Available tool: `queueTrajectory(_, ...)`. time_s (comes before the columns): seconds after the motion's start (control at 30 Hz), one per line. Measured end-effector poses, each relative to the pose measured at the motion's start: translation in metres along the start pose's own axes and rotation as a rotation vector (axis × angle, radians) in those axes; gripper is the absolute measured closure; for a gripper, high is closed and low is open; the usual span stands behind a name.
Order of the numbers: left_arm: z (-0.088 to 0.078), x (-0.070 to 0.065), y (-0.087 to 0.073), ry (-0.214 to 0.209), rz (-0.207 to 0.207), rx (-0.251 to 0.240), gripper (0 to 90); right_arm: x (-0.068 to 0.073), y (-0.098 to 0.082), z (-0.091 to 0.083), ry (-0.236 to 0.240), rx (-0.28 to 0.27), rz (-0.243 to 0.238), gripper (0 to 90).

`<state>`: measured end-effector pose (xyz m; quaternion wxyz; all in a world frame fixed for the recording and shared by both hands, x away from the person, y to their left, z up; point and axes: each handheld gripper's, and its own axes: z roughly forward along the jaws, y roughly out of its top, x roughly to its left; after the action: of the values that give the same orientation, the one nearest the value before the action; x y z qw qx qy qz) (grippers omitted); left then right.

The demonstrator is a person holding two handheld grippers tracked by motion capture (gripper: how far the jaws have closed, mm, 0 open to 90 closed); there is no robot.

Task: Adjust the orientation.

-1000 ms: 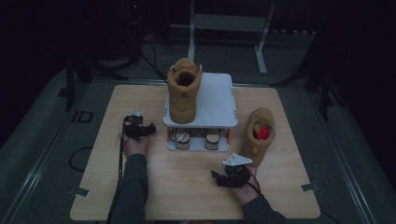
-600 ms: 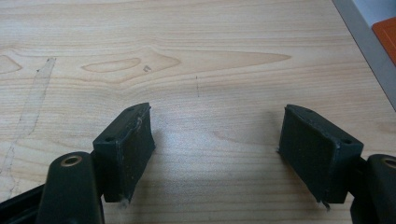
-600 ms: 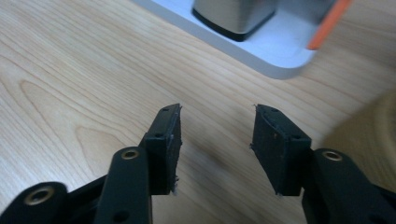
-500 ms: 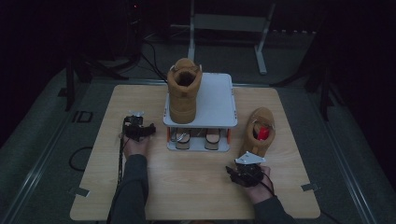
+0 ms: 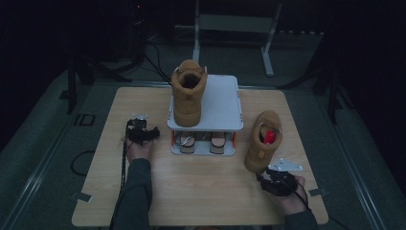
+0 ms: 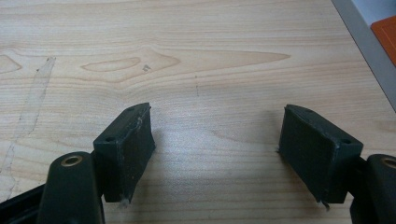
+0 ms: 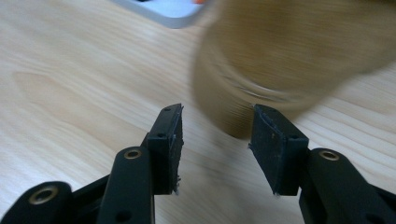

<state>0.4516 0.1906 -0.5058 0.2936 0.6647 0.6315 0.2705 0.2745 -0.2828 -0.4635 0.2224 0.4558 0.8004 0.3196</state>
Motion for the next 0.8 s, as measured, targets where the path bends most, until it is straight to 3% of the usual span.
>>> queueTrajectory(0.17, 0.000, 0.000, 0.000, 0.000, -0.001, -0.001, 26.3, -0.024, 0.001, -0.011, -0.055, -0.010, 0.079, 52.4)
queueTrajectory(0.4, 0.000, 0.000, 0.000, 0.000, -0.001, -0.001, 26.3, -0.043, 0.016, -0.019, -0.099, -0.016, 0.132, 52.3)
queueTrajectory(0.8, 0.000, 0.000, 0.000, -0.001, 0.002, 0.000, 26.4, -0.057, 0.052, -0.038, -0.111, -0.084, 0.159, 53.5)
